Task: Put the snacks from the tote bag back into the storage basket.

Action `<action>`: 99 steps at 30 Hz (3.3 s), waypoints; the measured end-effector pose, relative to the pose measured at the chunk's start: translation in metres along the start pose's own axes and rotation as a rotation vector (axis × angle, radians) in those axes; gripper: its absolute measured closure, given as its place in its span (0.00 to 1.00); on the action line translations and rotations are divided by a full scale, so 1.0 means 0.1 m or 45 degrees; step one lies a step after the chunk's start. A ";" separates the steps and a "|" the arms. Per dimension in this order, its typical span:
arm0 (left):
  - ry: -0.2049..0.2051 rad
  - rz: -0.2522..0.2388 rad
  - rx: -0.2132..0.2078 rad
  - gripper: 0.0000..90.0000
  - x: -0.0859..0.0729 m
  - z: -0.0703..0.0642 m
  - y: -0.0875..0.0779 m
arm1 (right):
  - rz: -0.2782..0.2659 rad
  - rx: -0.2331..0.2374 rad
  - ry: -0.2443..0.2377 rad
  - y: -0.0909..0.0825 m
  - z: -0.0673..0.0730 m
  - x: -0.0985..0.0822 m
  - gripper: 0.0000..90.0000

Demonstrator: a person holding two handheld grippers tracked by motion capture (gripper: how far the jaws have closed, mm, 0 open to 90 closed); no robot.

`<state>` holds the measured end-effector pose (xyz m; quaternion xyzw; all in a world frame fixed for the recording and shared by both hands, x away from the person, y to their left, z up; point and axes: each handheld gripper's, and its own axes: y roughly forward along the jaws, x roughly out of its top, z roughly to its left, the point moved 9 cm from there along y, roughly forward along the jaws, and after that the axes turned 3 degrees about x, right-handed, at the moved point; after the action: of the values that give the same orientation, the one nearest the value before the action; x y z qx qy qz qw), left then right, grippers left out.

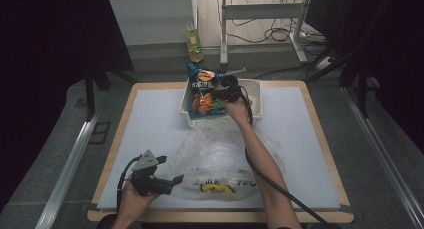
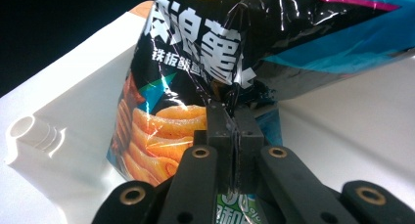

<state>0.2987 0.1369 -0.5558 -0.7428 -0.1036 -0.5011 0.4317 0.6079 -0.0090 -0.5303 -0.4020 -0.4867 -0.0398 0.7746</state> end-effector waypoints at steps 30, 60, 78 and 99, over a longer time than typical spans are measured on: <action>-0.005 -0.004 -0.003 0.05 0.00 0.00 0.00 | 0.049 -0.054 -0.078 -0.16 0.09 0.06 0.64; -0.018 -0.023 -0.030 0.05 0.02 -0.01 -0.02 | 0.024 -0.037 -0.142 -0.57 0.26 0.11 0.41; -0.005 -0.030 -0.056 0.04 0.02 -0.02 -0.04 | 0.027 0.009 -0.166 -0.83 0.44 0.01 0.30; 0.031 -0.049 -0.046 0.02 0.02 -0.02 -0.04 | 0.013 0.032 -0.234 -0.96 0.58 -0.10 0.18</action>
<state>0.2961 0.1372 -0.5517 -0.7423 -0.1036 -0.5201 0.4096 0.5179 -0.0384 -0.4702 -0.3967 -0.5540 0.0073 0.7319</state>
